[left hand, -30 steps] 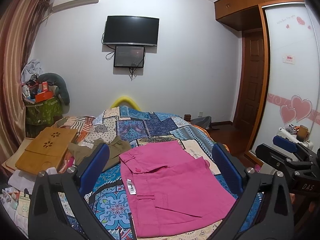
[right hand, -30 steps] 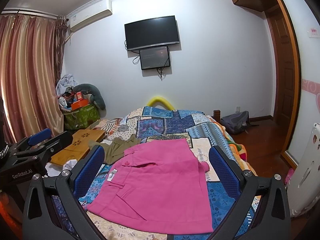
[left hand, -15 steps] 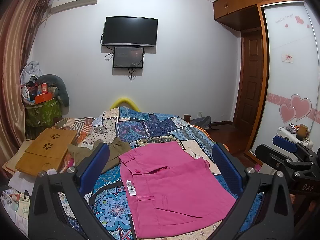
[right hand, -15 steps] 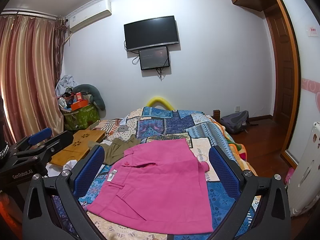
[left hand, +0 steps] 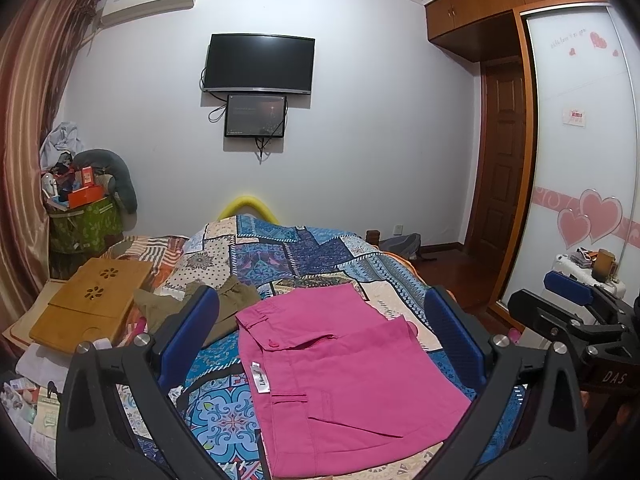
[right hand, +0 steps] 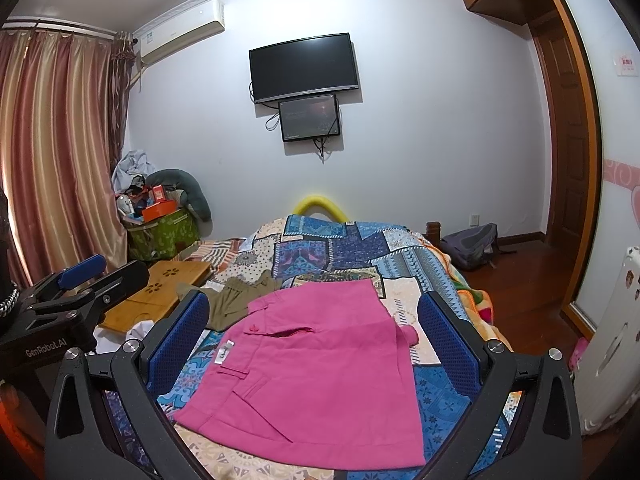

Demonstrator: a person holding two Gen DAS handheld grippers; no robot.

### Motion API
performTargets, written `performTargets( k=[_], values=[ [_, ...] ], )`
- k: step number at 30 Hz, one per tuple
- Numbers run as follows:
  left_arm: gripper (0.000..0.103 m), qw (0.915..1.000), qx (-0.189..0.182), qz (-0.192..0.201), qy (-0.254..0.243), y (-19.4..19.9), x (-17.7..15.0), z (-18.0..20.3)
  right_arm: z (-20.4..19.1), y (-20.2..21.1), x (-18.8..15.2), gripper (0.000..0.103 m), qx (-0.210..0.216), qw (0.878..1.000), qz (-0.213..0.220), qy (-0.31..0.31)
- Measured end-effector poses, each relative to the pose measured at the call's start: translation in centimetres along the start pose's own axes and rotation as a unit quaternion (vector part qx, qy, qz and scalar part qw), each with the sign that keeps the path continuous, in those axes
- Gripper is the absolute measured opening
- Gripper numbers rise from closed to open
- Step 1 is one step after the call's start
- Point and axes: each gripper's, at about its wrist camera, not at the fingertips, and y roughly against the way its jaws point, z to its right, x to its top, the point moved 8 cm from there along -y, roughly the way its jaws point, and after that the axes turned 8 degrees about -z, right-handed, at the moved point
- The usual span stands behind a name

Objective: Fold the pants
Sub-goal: 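Lower both grippers toward the waistband and hem of the pink trousers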

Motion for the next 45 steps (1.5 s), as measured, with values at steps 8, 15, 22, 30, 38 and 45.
performTargets(
  k=[8, 15, 22, 30, 38, 45],
  values=[
    [0.103, 1.0000, 0.002, -0.003, 0.001, -0.4, 0.0, -0.1, -0.2, 0.0, 0.2, 0.103, 0.001, 1.000, -0.002, 0.001],
    [0.103, 0.9998, 0.005, -0.018, -0.003, -1.8, -0.5, -0.4, -0.2, -0.7, 0.2, 0.103, -0.002, 1.000, -0.010, 0.004],
    [0.103, 0.9954, 0.002, -0.096, -0.004, -7.2, -2.3, -1.2, 1.3, -5.0, -1.3, 0.103, -0.012, 0.998, -0.056, 0.003],
    [0.103, 0.9835, 0.008, -0.179, -0.024, -14.4, -4.9, -2.9, 5.0, -11.3, -5.2, 0.103, -0.033, 0.987, -0.155, 0.004],
    [0.103, 0.9704, 0.026, -0.236, -0.044, -20.8, -6.8, -5.2, 9.0, -15.7, -7.5, 0.103, -0.045, 0.974, -0.221, 0.011],
    [0.102, 0.9521, 0.036, -0.299, -0.054, -25.4, -9.1, -7.1, 10.7, -19.9, -8.6, 0.100, -0.021, 0.964, -0.266, -0.002]
  ],
)
